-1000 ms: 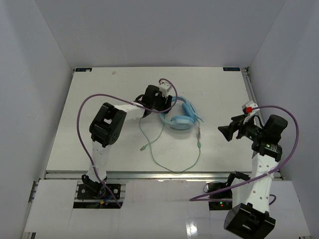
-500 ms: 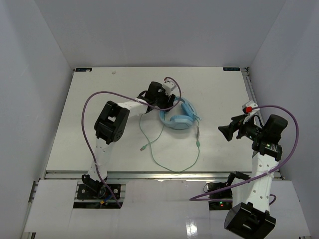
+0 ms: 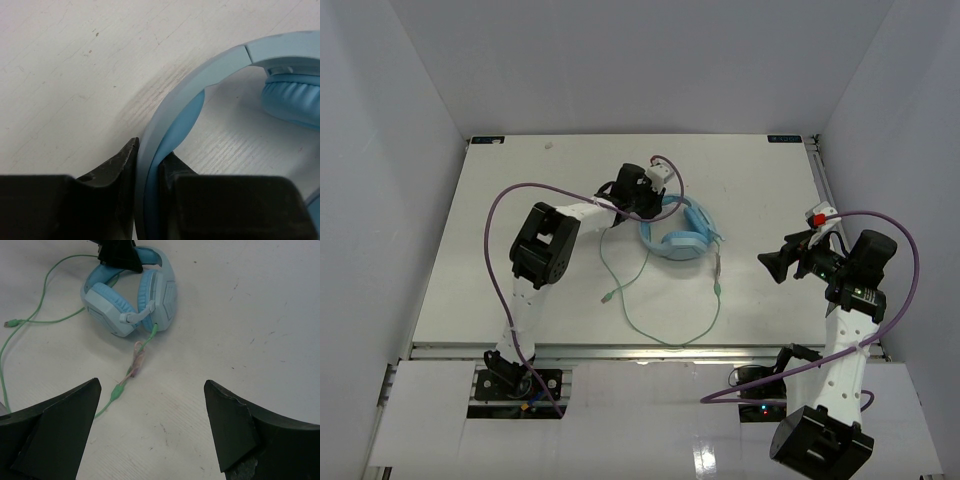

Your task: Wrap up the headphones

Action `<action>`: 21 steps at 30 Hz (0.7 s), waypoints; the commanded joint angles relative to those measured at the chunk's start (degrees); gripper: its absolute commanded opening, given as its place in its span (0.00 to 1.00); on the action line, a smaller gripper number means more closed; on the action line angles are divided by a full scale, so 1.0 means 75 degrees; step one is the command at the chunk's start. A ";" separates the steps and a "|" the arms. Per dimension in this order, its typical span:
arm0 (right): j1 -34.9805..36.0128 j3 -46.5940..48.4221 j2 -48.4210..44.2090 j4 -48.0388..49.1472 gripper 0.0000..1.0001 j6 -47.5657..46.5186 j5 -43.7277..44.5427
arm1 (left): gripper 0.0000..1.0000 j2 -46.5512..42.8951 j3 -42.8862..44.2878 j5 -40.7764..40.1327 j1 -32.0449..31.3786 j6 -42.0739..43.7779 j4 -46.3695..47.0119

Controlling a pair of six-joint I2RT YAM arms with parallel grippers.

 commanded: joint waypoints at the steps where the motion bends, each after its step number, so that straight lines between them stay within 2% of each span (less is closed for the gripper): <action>1: -0.0022 0.0152 -0.0051 0.0207 0.90 -0.0059 -0.0140 | 0.12 -0.0416 -0.0131 0.0214 -0.0006 -0.0108 -0.0096; 7: -0.0022 0.0161 -0.0146 0.0087 0.90 -0.0131 -0.0240 | 0.00 -0.1154 -0.0705 0.0207 0.0158 -0.0927 0.0348; 13: -0.0022 0.0383 -0.0124 -0.0750 0.90 -0.0864 -0.0449 | 0.00 -0.2282 -0.1416 -0.0161 0.0470 -0.2765 0.0733; 21: 0.0151 0.0731 0.0618 -0.1855 0.90 -0.1959 -0.0474 | 0.00 -0.4226 -0.2547 -0.0479 0.0569 -0.4070 0.0622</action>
